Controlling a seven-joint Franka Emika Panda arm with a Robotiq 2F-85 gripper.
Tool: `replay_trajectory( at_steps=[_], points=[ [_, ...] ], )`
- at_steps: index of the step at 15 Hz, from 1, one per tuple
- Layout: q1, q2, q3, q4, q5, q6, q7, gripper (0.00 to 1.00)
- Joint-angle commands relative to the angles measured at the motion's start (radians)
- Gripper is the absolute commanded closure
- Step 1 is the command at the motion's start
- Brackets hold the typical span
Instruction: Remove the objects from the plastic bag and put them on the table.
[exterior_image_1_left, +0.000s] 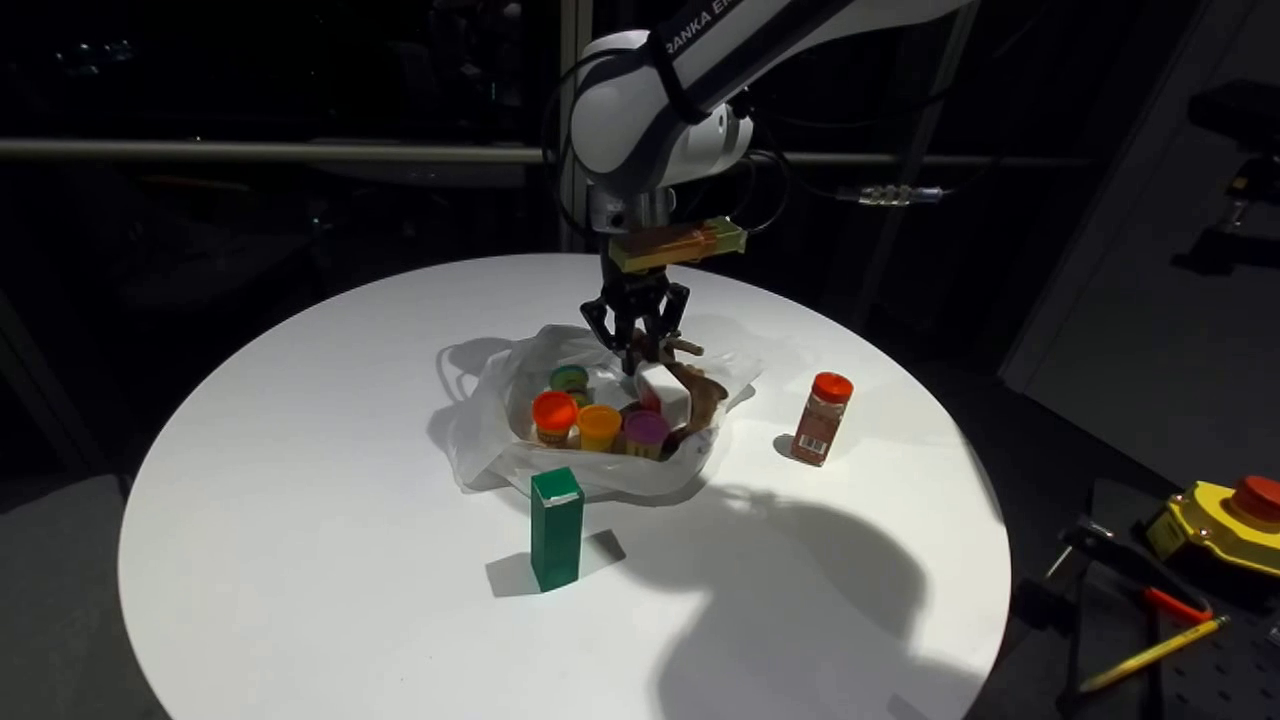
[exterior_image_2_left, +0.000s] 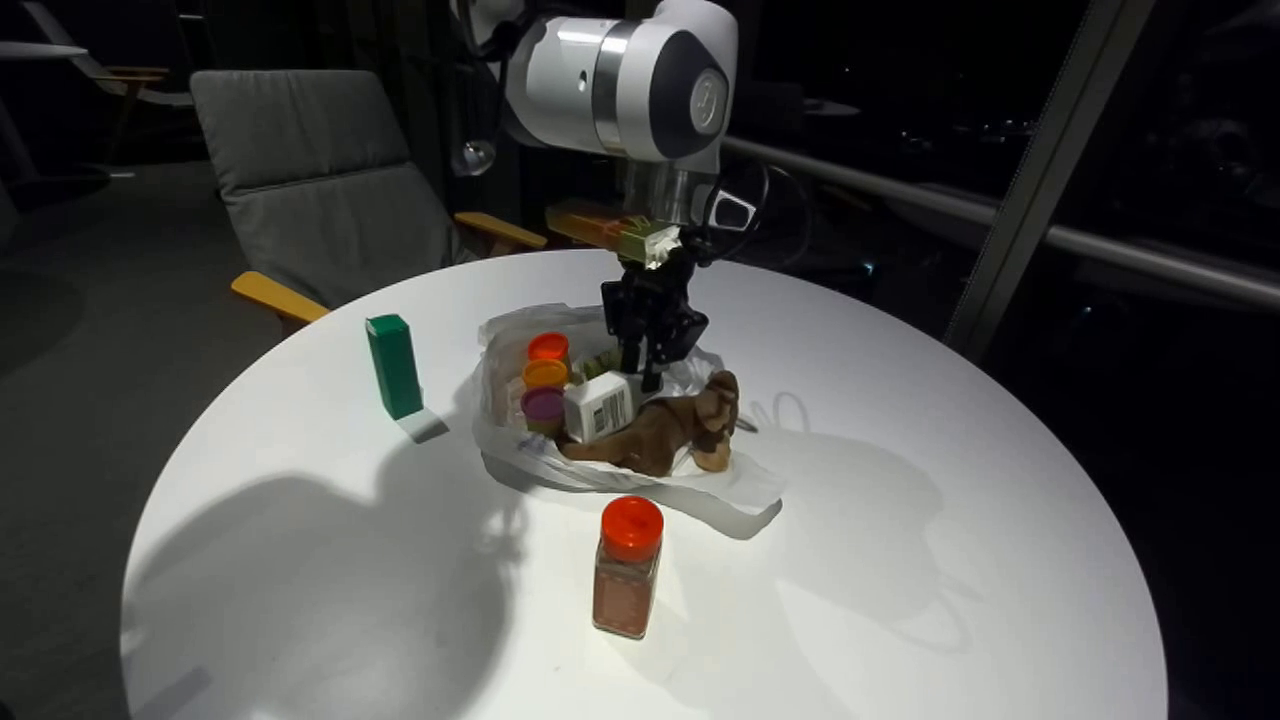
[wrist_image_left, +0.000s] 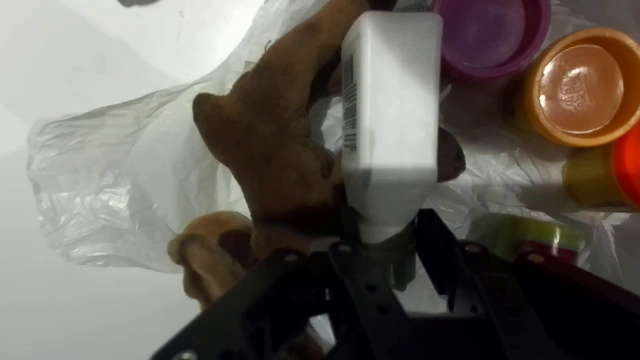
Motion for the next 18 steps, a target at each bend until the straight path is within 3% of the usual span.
replay_trajectory(
  at_steps=[1, 5, 11, 18],
  points=[
    [0.003, 0.024, -0.01, 0.052, 0.015, -0.05, -0.02, 0.91],
    [0.015, -0.062, -0.033, -0.018, 0.007, -0.023, 0.025, 0.91],
    [0.049, -0.322, -0.096, -0.319, 0.007, 0.163, 0.203, 0.91],
    [0.102, -0.617, -0.112, -0.649, -0.067, 0.306, 0.319, 0.91]
  ],
)
